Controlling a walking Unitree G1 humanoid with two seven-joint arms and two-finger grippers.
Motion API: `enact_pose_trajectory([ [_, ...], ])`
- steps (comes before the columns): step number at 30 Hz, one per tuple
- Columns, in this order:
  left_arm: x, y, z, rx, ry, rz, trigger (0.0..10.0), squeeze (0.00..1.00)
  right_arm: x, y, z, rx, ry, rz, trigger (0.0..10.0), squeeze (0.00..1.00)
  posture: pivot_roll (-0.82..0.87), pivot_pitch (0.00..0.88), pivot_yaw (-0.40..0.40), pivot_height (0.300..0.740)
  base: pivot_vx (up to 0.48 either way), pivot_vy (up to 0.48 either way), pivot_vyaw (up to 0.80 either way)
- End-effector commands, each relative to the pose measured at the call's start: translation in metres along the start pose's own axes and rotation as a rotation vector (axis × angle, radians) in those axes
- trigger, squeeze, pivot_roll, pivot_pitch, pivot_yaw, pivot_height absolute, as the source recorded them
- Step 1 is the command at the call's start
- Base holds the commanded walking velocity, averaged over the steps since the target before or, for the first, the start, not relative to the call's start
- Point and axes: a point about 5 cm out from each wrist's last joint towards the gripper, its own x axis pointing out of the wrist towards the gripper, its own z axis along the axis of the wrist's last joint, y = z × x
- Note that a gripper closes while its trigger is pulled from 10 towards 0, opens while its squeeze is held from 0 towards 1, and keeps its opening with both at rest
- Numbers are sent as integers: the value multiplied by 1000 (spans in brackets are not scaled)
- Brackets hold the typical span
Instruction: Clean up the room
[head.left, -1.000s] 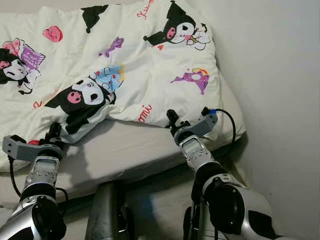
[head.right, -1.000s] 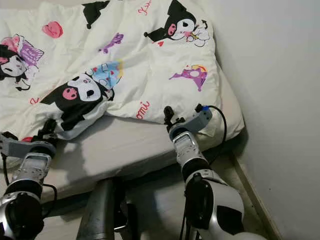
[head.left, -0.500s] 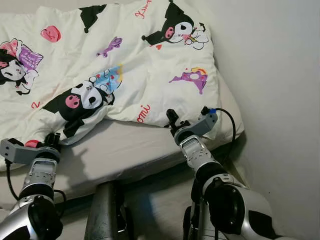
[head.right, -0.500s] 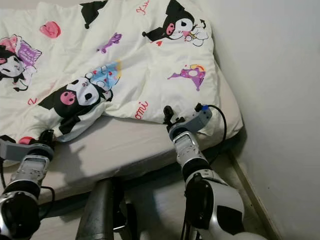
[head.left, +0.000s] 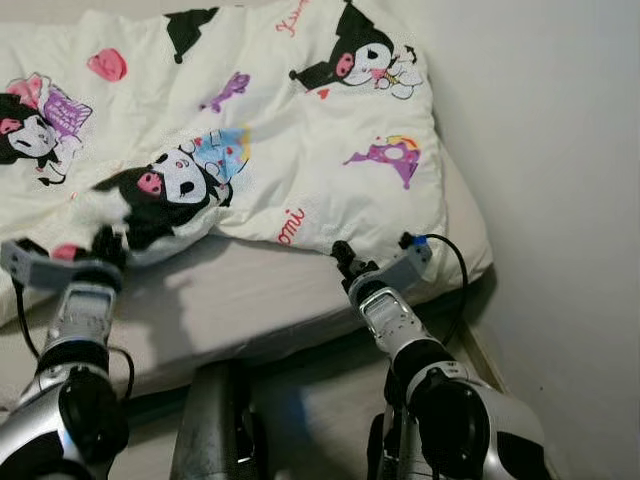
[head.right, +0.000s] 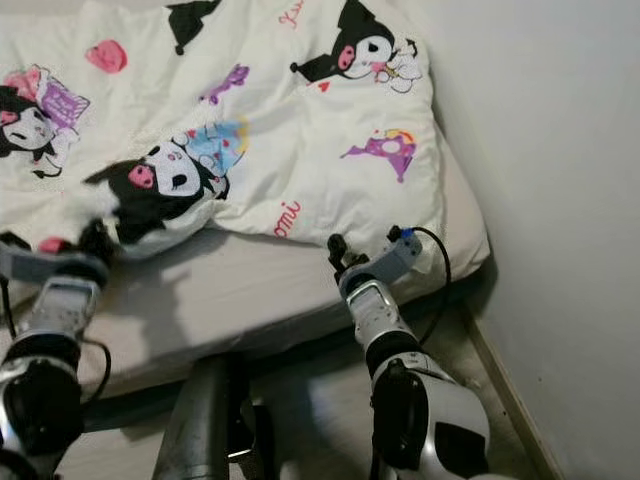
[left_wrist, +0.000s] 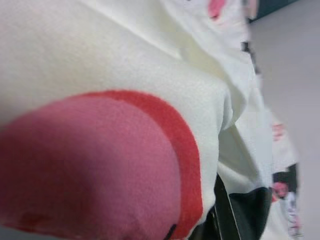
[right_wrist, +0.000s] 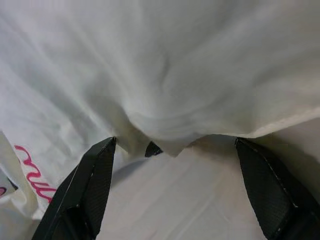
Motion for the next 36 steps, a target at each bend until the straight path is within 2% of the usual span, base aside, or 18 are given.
enact_pose_trajectory([
  [1,-2,2,-3,-23,10,-11,0,0,-4,-14,-17,55,50,-62,10000,0,124,499,19,573,0,0,0],
  [3,-1,-7,0,-30,8,-58,0,0,-3,-10,-13,89,25,-57,10000,0,166,482,24,573,0,0,0],
  [8,-9,-6,9,10,27,-105,0,0,0,-1,-4,115,-13,-57,10000,0,197,476,26,573,0,0,0],
  [11,-11,-5,11,14,28,-105,0,0,1,1,-1,120,-21,-60,10000,0,197,476,26,573,0,0,0],
  [12,-14,-3,15,18,24,-101,0,0,3,7,5,135,-37,-48,10000,0,206,474,29,573,0,0,0],
  [15,-17,-1,17,21,21,-97,0,0,4,12,10,143,-49,-34,10000,0,206,474,29,573,0,0,0],
  [17,-20,2,20,32,24,-91,0,0,7,29,24,154,-78,21,10000,0,206,475,30,573,0,0,0],
  [19,-20,2,20,32,24,-91,0,0,7,29,24,154,-78,21,10000,0,206,475,30,573,0,0,0],
  [20,-21,3,21,34,26,-91,0,0,8,37,31,167,-97,49,10000,0,207,475,30,573,0,0,0],
  [21,-21,3,21,34,26,-91,0,0,8,37,31,167,-97,49,10000,0,207,475,30,573,0,0,0],
  [24,-23,1,21,37,33,-93,0,0,10,50,46,211,-134,96,10000,0,207,474,32,573,0,0,0],
  [31,-25,0,18,32,45,-88,0,0,10,62,59,235,-165,153,10000,0,192,478,33,573,0,0,0],
  [32,-26,1,18,31,47,-85,0,0,10,62,59,238,-167,156,8588,0,192,478,33,573,0,0,0],
  [33,-26,2,17,31,49,-80,0,0,10,60,59,242,-169,156,6549,0,188,480,33,573,0,0,0],
  [34,-26,2,17,31,49,-80,0,0,10,60,59,242,-169,156,6549,0,188,480,33,573,0,0,0],
  [35,-27,4,17,35,52,-69,0,0,10,58,59,253,-170,153,0,0,187,481,33,573,0,0,0],
  [36,-27,4,17,35,52,-69,0,0,10,58,59,253,-170,153,0,0,187,481,33,573,0,0,0],
])
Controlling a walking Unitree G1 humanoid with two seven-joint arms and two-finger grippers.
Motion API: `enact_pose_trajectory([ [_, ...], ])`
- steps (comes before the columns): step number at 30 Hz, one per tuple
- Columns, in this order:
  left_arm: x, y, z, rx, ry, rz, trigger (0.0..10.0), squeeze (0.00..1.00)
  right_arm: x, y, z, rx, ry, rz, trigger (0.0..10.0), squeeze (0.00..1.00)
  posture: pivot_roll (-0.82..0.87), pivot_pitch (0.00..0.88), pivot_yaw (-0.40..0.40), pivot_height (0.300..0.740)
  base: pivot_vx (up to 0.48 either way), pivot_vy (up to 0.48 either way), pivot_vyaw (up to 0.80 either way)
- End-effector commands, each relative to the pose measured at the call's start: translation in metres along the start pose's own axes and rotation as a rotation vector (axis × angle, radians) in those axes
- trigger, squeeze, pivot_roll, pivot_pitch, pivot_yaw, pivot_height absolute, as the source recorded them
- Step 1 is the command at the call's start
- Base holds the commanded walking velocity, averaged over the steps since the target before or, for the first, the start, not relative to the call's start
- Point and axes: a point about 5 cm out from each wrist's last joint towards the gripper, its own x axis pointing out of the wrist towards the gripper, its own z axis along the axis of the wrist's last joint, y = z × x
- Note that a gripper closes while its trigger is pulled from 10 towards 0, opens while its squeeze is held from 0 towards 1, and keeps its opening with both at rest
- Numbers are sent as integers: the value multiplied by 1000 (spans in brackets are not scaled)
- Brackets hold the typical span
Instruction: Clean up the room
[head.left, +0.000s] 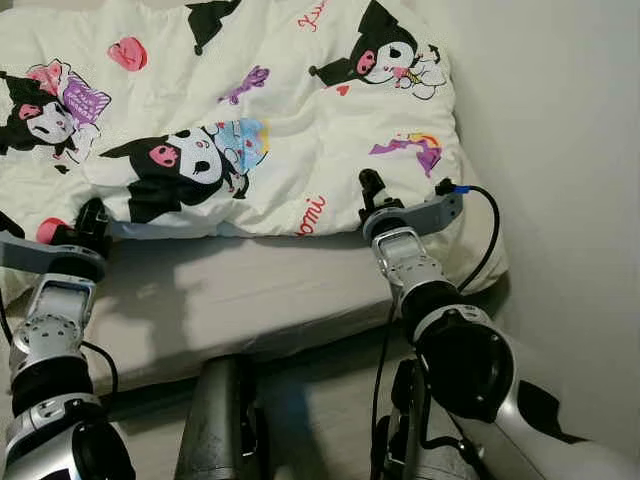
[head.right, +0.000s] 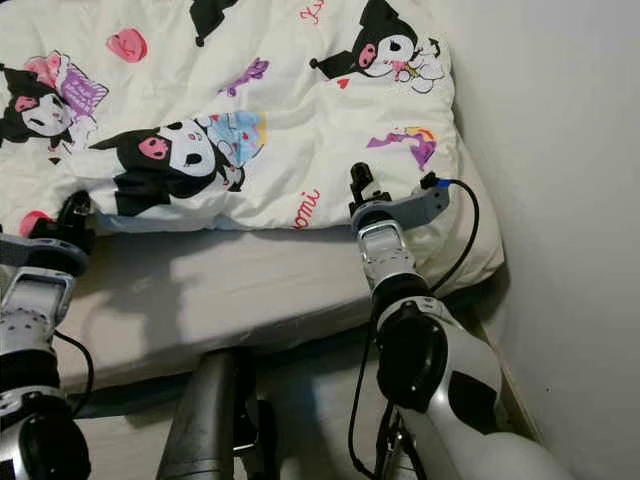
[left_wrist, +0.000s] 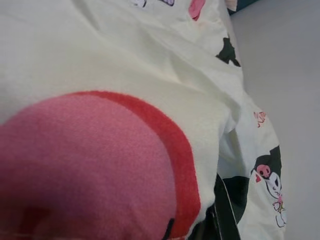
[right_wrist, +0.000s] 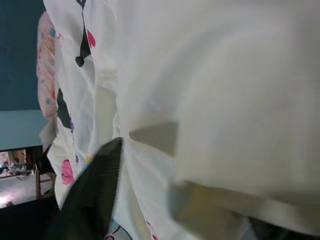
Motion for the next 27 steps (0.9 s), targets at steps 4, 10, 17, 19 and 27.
enact_pose_trajectory([
  [4,-8,14,0,15,4,63,0,0,-4,-14,-5,22,14,-26,0,0,178,485,33,573,0,0,0],
  [10,-10,19,0,26,8,100,0,0,-5,-20,-2,6,9,-34,0,0,168,487,35,573,0,0,0],
  [17,-13,27,4,68,22,135,0,0,-7,-30,9,-95,6,-53,0,0,137,493,36,573,0,0,0],
  [19,-14,29,6,73,21,141,0,0,-8,-34,12,-119,6,-60,0,0,132,492,36,573,0,0,0],
  [27,-21,36,19,127,31,163,0,0,-15,-57,30,-220,-15,-107,0,0,83,483,29,573,0,0,0],
])
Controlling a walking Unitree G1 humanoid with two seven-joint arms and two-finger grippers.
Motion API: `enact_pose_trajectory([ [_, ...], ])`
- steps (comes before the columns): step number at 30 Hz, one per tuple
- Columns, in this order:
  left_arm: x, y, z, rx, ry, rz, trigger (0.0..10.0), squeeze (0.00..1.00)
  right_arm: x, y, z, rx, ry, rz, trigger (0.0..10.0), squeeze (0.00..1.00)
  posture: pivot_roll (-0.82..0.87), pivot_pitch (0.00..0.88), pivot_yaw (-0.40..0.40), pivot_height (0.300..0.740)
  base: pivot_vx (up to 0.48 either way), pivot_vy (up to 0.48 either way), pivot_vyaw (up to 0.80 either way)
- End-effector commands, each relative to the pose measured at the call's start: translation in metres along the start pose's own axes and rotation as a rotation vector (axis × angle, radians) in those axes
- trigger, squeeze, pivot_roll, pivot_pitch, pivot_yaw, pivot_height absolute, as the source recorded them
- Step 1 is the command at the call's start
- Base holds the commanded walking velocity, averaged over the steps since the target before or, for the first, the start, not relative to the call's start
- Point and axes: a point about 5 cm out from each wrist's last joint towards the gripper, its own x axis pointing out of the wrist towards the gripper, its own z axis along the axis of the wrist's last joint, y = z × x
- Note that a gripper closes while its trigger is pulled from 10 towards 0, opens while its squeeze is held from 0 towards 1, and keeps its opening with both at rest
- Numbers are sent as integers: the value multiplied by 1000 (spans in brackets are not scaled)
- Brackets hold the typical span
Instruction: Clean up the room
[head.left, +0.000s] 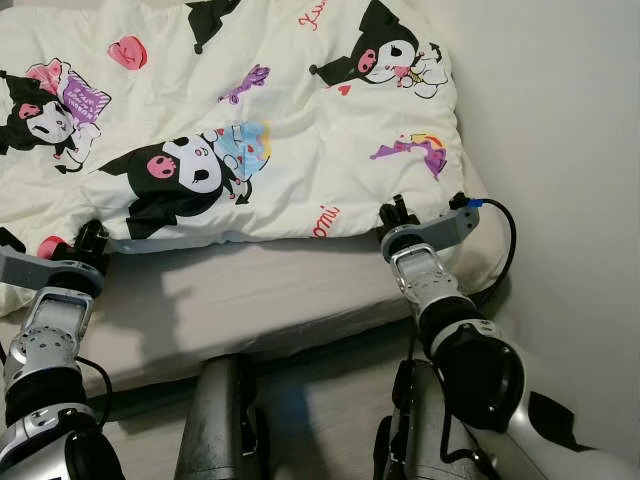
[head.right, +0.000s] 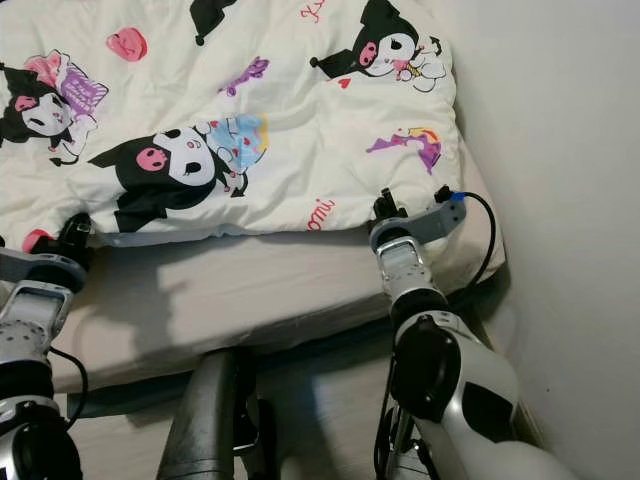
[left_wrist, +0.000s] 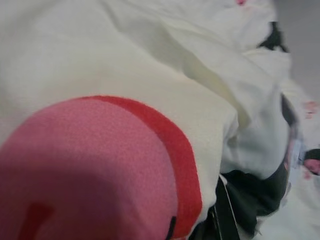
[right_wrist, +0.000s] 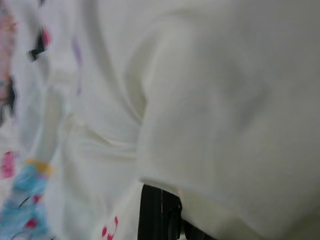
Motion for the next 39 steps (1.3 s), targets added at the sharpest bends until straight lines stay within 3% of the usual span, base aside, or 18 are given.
enact_pose_trajectory([
  [1,-8,12,11,35,-10,41,0,0,-4,-15,-1,-28,6,-41,0,0,83,483,29,573,0,0,0],
  [6,-22,17,20,60,-3,39,0,0,-6,-26,9,-98,-13,-61,0,0,52,468,23,573,0,0,0],
  [8,-48,20,22,125,49,21,0,0,-8,-34,25,-136,-52,-79,0,0,49,468,24,573,0,0,0],
  [13,-71,22,20,159,86,21,0,0,-9,-37,33,-193,-59,-74,0,0,46,462,25,573,0,0,0],
  [15,-99,21,11,202,151,17,0,0,-10,-38,35,-290,-40,-62,0,0,45,460,29,573,0,0,0],
  [16,-99,21,11,202,151,17,0,0,-10,-38,35,-290,-40,-62,0,0,45,460,29,573,0,0,0],
  [18,-130,20,0,242,233,15,0,0,-10,-38,35,-363,-21,-47,0,0,52,458,30,573,0,0,0],
  [20,-130,20,0,242,233,15,0,0,-10,-38,35,-363,-21,-47,0,0,52,458,30,573,0,0,0],
  [23,-164,20,-7,305,298,61,0,0,-10,-38,29,-464,16,-25,0,0,53,457,27,573,0,0,0],
  [25,-169,21,-8,313,303,78,0,0,-11,-38,27,-493,29,-19,0,0,54,457,25,573,0,0,0],
  [28,-191,26,-9,390,318,153,0,0,-14,-45,13,-634,118,9,0,0,58,454,20,573,0,0,0],
  [32,-194,27,-8,408,315,171,0,0,-16,-47,11,-665,135,12,0,0,58,454,20,573,0,0,0],
  [39,-201,35,-2,491,310,253,0,0,-20,-58,8,-823,168,-14,0,0,57,458,21,573,0,0,0],
])
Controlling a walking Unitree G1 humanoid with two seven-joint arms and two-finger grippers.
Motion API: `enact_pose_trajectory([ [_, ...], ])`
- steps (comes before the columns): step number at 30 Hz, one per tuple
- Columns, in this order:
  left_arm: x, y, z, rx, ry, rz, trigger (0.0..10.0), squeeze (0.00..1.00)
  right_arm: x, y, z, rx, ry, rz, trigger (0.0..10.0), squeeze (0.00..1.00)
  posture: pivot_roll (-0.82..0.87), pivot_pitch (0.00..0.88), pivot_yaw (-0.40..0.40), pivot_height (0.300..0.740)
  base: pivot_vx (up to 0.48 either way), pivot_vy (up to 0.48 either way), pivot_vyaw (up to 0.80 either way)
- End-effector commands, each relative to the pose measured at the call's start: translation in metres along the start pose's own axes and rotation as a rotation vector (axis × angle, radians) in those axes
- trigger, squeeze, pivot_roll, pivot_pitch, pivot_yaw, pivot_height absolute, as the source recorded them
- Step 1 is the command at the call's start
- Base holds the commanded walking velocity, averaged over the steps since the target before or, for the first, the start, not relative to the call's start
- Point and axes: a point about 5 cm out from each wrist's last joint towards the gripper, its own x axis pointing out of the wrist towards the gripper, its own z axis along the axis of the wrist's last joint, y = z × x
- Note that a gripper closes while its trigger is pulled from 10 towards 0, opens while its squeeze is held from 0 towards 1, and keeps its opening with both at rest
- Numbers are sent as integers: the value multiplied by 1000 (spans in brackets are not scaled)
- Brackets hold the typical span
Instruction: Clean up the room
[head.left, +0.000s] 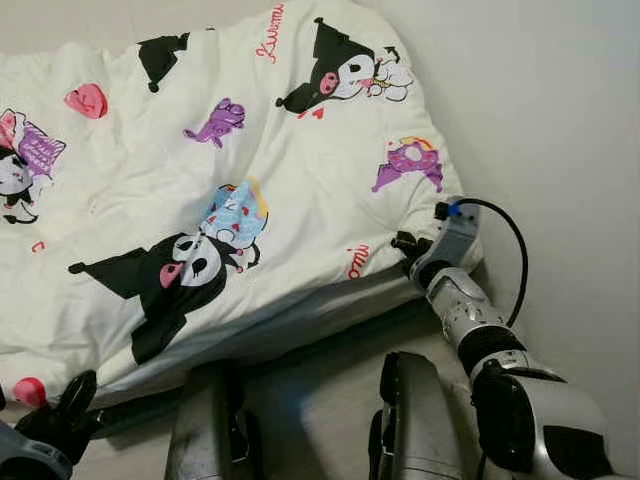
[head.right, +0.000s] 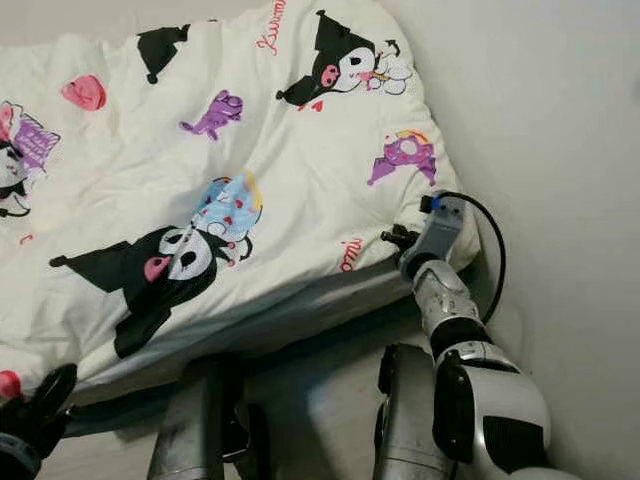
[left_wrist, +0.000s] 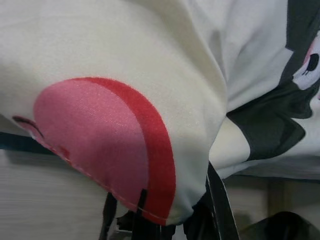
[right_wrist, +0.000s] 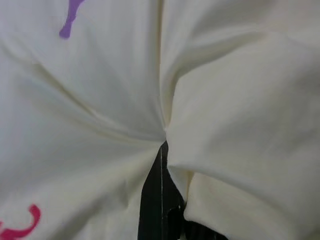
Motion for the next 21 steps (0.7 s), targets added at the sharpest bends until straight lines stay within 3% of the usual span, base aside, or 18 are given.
enact_pose_trajectory([
  [1,-13,19,-6,39,51,114,0,0,-7,-13,-19,-23,67,-53,0,0,57,458,21,573,0,0,0],
  [6,-25,16,-13,73,96,105,0,0,-14,-29,-23,-157,83,-132,0,0,64,455,26,573,0,0,0],
  [10,-31,14,-17,79,112,102,0,0,-17,-35,-23,-183,83,-158,0,0,64,455,25,573,0,0,0],
  [13,-40,20,-22,94,133,133,0,0,-21,-41,-23,-119,77,-171,0,0,70,456,20,573,0,0,0],
  [17,-43,24,-22,101,129,161,0,0,-26,-45,-22,-33,50,-196,0,0,63,458,18,573,0,0,0],
  [21,-41,28,-20,117,120,179,0,0,-33,-44,-22,-5,25,-217,0,0,54,457,18,573,0,0,0],
])
